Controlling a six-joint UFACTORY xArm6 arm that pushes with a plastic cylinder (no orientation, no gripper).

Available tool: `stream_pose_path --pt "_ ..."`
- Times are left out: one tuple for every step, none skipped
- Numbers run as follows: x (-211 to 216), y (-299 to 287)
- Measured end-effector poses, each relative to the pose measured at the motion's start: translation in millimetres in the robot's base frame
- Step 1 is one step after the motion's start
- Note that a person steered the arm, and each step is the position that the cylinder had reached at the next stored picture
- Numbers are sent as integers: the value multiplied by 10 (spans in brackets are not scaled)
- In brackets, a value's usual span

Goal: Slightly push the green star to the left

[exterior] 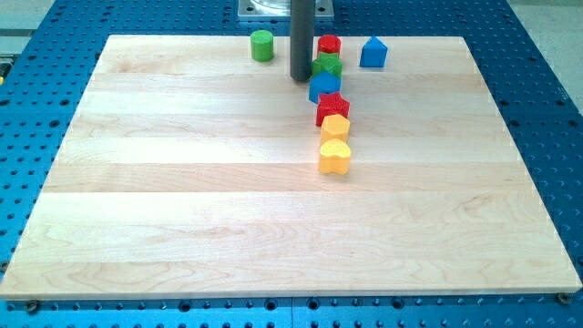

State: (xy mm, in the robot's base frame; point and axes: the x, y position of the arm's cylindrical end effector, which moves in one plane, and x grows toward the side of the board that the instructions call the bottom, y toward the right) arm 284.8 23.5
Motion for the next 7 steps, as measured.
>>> stream_pose_path --pt "17 55" --pt "17 14" --pt "103 -260" --pt "1281 -568" --pt "2473 -507" --pt "3327 -54" --pt "3222 657"
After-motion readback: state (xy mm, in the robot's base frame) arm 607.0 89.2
